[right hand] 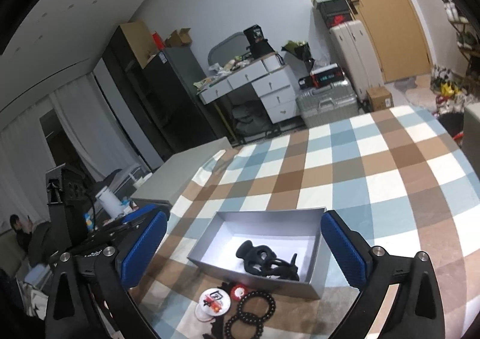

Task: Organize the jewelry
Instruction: 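Open the right gripper to drop the hair clips into the box, then move the right gripper back to the pile and close on the black claw clip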

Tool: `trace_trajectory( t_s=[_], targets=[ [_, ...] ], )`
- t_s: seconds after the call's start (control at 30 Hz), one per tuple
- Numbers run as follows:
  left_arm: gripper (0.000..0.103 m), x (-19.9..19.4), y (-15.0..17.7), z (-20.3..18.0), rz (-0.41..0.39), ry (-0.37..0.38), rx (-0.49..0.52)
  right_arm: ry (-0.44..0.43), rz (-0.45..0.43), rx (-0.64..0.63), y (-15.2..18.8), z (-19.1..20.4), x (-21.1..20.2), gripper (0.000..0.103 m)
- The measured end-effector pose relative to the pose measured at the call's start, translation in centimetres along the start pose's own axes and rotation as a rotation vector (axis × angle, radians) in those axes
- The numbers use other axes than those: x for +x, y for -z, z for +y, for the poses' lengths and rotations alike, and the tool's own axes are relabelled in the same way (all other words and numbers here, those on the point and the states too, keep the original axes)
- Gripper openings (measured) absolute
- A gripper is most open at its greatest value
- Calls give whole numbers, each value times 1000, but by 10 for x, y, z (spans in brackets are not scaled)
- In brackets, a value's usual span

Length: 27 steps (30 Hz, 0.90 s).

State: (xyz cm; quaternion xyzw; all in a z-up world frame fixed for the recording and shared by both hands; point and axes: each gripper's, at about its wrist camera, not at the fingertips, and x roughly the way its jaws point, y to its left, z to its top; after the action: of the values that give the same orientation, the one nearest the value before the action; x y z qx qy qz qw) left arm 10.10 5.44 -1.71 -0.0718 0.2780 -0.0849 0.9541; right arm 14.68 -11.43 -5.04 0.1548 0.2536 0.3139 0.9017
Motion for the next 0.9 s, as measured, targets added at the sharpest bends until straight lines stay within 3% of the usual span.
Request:
trace_trajectory(
  t_s=[0.17, 0.27, 0.43, 0.63, 0.9],
  targets=[
    [90, -13, 7, -8, -42, -45, 22, 11, -9, -52, 13, 17, -11, 103],
    [102, -22, 12, -12, -67, -64, 33, 31, -23, -90, 21, 26, -18, 103],
    [102, -37, 19, -18, -113, -91, 59, 62, -56, -130, 32, 37, -34, 103],
    [102, -45, 33, -18, -111, -130, 49, 109, -42, -108, 43, 39, -45, 103],
    [102, -49, 76, -10, -56, -158, 19, 151, 16, -107, 73, 40, -50, 103]
  ],
)
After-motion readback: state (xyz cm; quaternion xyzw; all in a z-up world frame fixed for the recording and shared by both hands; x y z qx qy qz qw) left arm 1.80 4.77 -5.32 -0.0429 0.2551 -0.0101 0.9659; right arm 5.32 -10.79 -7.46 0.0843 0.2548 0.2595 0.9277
